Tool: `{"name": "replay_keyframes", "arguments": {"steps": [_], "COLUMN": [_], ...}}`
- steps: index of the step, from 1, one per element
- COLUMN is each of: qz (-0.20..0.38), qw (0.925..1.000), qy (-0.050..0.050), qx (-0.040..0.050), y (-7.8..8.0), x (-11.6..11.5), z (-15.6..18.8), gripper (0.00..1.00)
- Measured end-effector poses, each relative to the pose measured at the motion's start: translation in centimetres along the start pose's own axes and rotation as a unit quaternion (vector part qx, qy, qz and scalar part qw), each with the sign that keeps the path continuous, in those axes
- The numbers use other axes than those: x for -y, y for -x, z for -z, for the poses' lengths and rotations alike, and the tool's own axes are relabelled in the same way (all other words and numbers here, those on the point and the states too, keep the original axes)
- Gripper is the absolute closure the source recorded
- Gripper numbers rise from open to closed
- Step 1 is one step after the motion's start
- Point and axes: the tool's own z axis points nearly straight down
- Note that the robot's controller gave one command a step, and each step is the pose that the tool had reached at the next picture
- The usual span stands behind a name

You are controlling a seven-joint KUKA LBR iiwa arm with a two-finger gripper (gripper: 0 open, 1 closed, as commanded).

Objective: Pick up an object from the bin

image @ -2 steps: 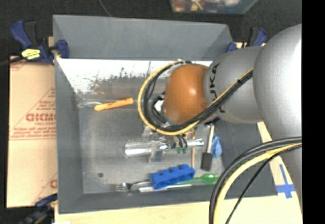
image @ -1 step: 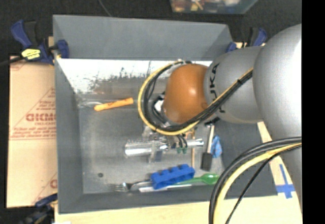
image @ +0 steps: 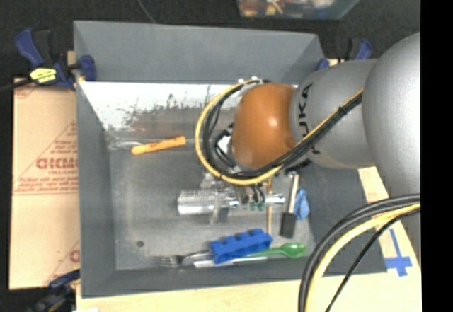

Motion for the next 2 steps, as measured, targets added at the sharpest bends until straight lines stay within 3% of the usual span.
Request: {"name": "replay_keyframes", "arguments": {"steps": [2], "qz": [-0.001], "qw": [1.0000], "qy": [-0.001], "qx": [0.0004], "y": [0.1], "x": [0.1], "z": [8.2], "gripper": [1.00]}}
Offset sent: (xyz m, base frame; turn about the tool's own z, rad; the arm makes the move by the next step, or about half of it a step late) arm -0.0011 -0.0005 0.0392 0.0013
